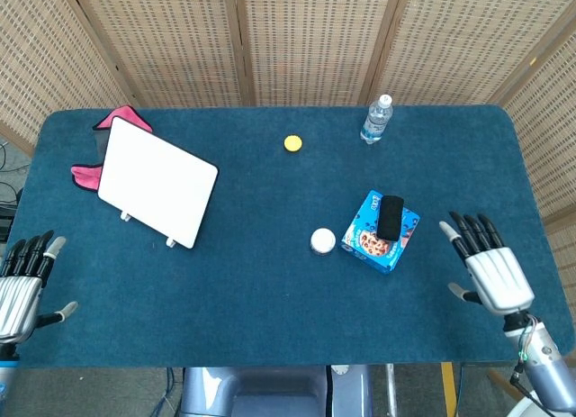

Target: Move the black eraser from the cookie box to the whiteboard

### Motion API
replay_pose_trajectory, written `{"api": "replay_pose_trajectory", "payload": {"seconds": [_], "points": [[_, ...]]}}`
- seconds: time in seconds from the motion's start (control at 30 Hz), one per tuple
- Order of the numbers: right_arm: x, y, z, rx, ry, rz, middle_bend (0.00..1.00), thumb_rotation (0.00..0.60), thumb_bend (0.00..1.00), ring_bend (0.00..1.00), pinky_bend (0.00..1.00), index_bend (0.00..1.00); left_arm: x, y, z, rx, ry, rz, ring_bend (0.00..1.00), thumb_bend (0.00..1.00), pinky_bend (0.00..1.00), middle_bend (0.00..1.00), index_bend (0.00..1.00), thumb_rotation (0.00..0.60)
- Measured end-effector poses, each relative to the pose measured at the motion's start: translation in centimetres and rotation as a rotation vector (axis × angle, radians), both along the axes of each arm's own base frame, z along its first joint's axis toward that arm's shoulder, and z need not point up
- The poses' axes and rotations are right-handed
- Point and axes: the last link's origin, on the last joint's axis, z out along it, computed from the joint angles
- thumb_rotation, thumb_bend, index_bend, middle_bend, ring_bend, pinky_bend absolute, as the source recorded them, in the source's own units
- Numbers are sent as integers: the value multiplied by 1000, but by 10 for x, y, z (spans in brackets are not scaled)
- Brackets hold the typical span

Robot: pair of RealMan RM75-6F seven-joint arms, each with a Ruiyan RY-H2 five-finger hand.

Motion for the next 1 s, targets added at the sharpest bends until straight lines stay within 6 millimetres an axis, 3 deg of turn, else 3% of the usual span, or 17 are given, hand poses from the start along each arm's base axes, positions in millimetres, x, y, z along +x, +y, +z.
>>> {"api": "replay_pose_trajectory", "payload": {"seconds": [0.33, 0.73, 1.0], "points": [[26, -88, -9, 179, 216, 344, 91, 600, 0, 0, 44, 154, 1, 17, -10, 2, 32, 42, 0, 0, 0, 0, 0, 600], [7, -133, -47, 342, 401, 378, 112, 600, 0, 7, 48, 197, -3, 33, -20, -16, 58, 97, 0, 0, 0, 0, 0, 600], [15, -153, -59, 334, 428, 391, 136, 600, 0, 27, 58, 243, -3, 38, -23, -25, 63, 109, 0, 0, 0, 0, 0, 600]]}}
